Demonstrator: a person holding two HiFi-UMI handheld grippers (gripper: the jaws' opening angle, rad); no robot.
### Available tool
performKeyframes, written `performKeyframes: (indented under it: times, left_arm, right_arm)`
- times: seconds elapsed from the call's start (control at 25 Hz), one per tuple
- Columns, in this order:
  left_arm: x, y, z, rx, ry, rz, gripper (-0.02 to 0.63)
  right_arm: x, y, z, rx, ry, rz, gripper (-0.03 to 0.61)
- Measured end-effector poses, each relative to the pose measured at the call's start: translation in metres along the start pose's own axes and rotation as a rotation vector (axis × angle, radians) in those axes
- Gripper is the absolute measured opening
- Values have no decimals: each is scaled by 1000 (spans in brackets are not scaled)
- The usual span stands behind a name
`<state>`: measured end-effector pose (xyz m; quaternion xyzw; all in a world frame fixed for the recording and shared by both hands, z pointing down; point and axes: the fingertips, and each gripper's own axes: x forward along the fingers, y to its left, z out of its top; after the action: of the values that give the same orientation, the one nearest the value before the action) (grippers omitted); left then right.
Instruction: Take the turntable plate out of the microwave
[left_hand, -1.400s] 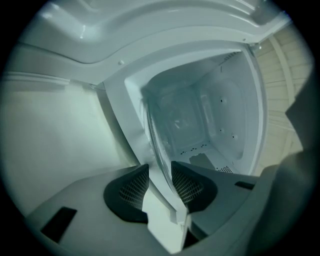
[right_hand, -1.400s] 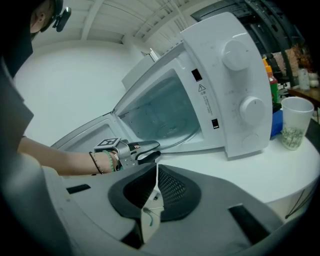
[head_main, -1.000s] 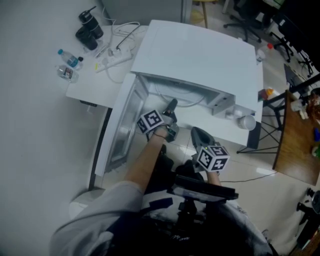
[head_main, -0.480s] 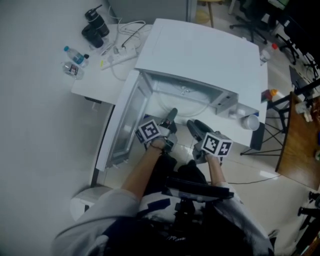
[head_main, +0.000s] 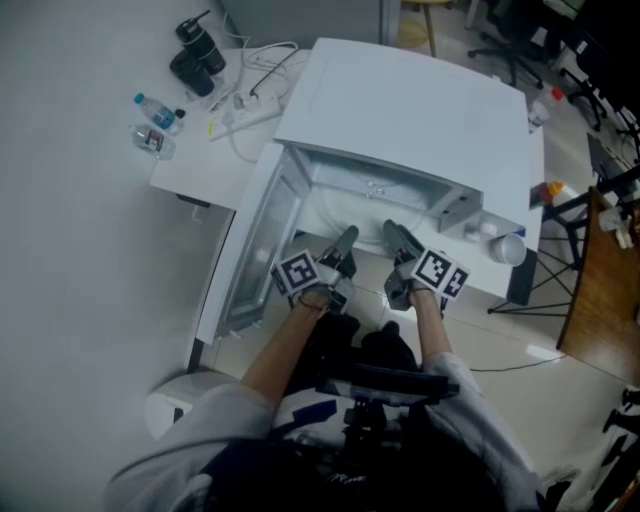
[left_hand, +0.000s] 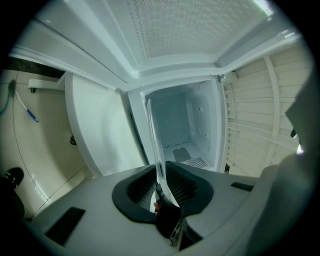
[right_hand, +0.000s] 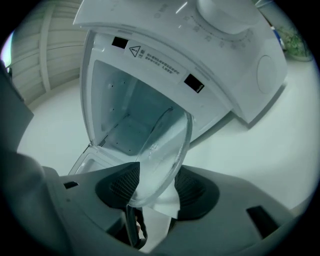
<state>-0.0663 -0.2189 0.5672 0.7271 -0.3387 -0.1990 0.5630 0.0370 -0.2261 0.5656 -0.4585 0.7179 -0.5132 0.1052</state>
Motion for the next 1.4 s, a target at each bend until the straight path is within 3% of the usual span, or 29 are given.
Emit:
performKeyframes:
  times: [0.2, 0.24, 0.28, 0.32, 0.44, 0.64, 0.76, 0.96, 1.12, 1.28, 1.4]
  left_arm:
    - [3, -9, -7, -76, 13, -79, 54]
    - [2, -10, -8, -87, 10, -87, 54]
    - [2, -10, -9, -96, 7, -92, 54]
    - [1, -9, -10, -96, 6, -92, 54]
    - [0, -8, -8, -50, 25, -84, 61]
    - [-3, 14, 10, 39, -2, 38, 67]
    - [8, 16, 24, 31, -38, 9, 71]
    - [35, 1, 42, 5, -58, -106, 71]
    - [36, 15, 42, 95, -17, -12, 49]
    - [32, 11, 35, 232, 6, 11, 66]
    - [26, 8, 30, 269, -6, 20, 74]
  right_arm:
    - [17, 6, 2, -2, -30, 15, 212]
    - [18, 5, 4, 19, -44, 8, 171]
    - [18, 3, 5, 43, -57, 8, 84]
    - [18, 2, 5, 62, -65, 15, 71]
    - [18, 2, 6, 68, -67, 38, 63]
    - [16, 3, 2, 78, -61, 49, 57]
    - [14, 4, -2, 81, -51, 53, 58]
    - [13, 4, -3, 58, -38, 51, 63]
    - [11, 5, -4, 10, -27, 35, 75]
    - [6, 9, -6, -36, -16, 50, 84]
    - [2, 10, -9, -49, -6, 56, 89]
